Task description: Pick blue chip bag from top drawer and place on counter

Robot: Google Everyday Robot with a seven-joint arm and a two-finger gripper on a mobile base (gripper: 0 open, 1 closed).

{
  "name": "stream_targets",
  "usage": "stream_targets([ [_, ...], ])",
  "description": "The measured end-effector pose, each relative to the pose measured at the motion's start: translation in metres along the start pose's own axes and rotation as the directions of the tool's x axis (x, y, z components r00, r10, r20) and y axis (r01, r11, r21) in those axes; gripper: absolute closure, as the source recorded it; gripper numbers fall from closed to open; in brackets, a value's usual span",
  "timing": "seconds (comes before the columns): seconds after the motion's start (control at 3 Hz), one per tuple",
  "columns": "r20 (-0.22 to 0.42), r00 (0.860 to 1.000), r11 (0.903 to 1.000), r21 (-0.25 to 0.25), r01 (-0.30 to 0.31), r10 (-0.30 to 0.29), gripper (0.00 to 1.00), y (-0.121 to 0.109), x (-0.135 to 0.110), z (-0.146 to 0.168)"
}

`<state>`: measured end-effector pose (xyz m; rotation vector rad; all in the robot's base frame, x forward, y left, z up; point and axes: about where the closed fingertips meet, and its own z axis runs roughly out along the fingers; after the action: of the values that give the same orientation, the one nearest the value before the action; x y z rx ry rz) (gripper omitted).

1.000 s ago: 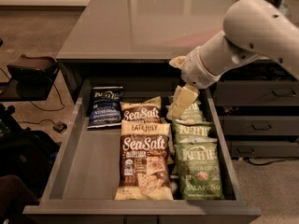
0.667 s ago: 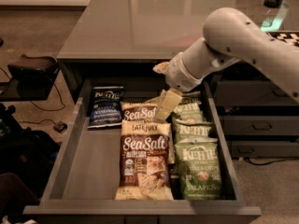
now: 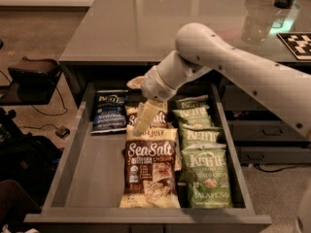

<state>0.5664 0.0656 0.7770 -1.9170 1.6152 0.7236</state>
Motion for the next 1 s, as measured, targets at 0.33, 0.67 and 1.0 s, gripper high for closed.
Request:
stream_targets([
  [0.33,0.041,0.998,0.9988,-0.030,0.038,-0.036,0.00,-0.0060,-0.0233,0.0270],
  [0.67,-0.021,0.997,0.9968,0.040,0.070,-0.069,0.00,-0.0088,-0.0236,0.0188],
  [1.0,-0.022,0.997,0.9967,0.039,0.071,-0.070,0.00,-0.0090,-0.0239,0.0198],
])
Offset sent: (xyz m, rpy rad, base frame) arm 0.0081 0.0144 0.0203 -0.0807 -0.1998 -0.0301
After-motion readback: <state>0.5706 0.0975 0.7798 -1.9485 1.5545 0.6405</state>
